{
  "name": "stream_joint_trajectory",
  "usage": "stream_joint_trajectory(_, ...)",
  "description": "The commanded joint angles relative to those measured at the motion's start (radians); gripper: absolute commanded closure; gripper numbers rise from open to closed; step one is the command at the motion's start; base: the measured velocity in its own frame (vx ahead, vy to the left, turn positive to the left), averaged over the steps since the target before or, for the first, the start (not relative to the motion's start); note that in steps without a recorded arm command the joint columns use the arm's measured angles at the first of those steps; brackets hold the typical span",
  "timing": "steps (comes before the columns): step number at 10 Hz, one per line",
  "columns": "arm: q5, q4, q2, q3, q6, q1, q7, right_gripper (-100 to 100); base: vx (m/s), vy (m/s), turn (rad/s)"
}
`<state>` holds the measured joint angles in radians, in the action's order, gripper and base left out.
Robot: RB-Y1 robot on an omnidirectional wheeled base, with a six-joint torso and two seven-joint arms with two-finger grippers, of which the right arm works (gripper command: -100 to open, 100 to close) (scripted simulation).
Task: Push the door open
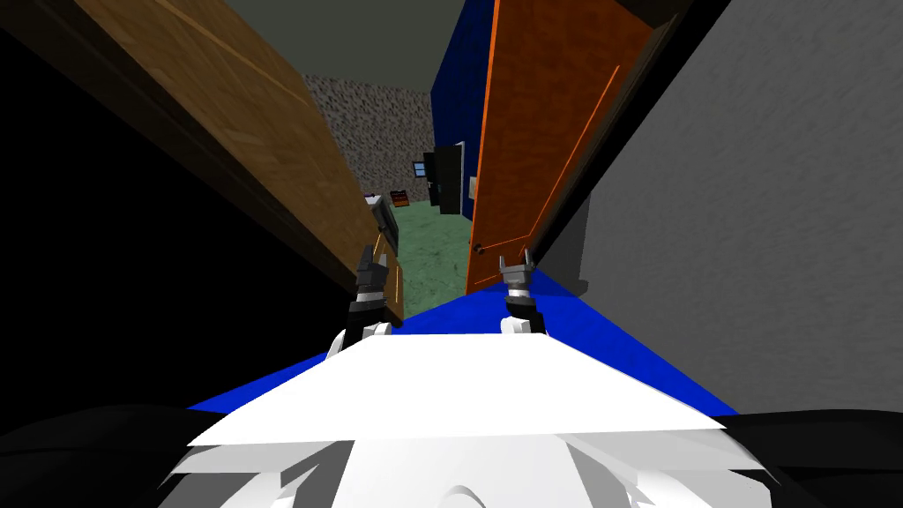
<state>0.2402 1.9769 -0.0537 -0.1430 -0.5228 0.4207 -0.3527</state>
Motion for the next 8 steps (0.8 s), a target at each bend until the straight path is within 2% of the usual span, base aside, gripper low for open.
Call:
stream_joint_trajectory(1,0.021,-0.050,-0.005,-0.018,-0.024,-0.010,-0.035,-100,0.103,-0.099,0.156)
stream_joint_trajectory(5,0.072,-0.174,-0.009,-0.067,-0.076,-0.034,-0.112,-100,0.077,-0.119,0.132)
stream_joint_trajectory(6,0.072,-0.174,-0.009,-0.067,-0.076,-0.034,-0.112,-100,0.045,-0.073,0.044)
stream_joint_trajectory(8,0.099,-0.237,-0.010,-0.093,-0.103,-0.046,-0.153,-100,0.056,-0.070,0.103)
